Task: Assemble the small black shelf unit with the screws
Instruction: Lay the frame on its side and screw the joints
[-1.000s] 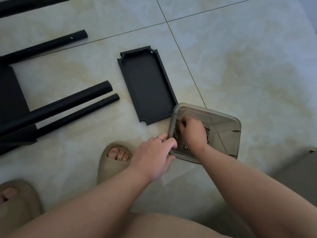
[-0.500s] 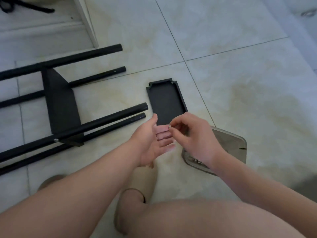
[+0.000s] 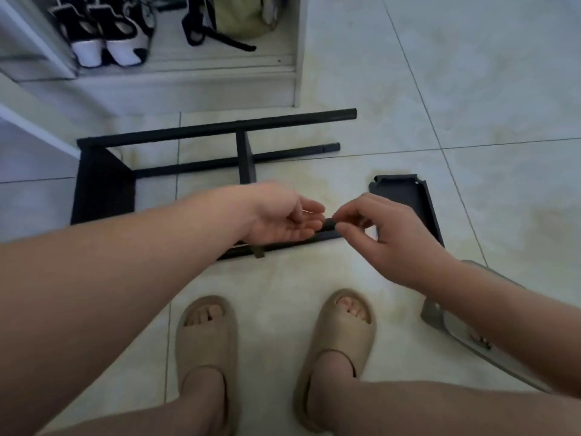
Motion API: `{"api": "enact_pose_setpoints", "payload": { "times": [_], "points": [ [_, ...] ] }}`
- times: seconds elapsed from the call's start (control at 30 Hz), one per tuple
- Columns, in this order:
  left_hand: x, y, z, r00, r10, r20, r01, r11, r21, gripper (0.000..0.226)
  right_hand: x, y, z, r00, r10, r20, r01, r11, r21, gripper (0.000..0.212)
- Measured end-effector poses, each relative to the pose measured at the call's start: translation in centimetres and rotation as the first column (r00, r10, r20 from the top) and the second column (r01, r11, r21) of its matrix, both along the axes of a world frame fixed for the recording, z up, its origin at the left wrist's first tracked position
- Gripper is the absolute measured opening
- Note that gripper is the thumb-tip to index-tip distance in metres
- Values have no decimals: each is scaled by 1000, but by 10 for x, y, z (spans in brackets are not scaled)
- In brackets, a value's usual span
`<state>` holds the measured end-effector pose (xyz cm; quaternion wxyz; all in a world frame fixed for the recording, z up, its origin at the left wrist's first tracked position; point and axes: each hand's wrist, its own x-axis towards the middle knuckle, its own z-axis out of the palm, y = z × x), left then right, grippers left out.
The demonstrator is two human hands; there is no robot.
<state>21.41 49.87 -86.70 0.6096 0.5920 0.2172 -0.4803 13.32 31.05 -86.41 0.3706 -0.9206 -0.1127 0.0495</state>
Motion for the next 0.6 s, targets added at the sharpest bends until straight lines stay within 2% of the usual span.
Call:
{"api": "enact_pose_setpoints", "payload": {
  "times": [0.1,0.2,0.33,0.4,0.5,0.6],
  "points": [
    [31,49,-3,997,64,39,-63,998,-25,37,29,36,-16,992,92,-92,-103,987,-127,26],
    [48,97,-18,972,231,51,-226,970,-94,30,53,69,-39,968,200,-151,-233,938,-257,50],
    [50,138,-52,917,397,24,-385,902,-196,22,79,96,-73,912,360,-194,-409,805,-429,104],
    [48,148,-71,905,422,47,-407,894,-188,21,90,100,-90,885,415,-211,-461,717,-523,121],
    [45,152,-96,919,382,96,-373,922,-100,19,102,99,-107,867,423,-263,-493,654,-573,127],
    [44,148,-115,952,277,132,-282,959,16,18,105,96,-115,871,404,-279,-490,679,-547,125]
  ]
}}
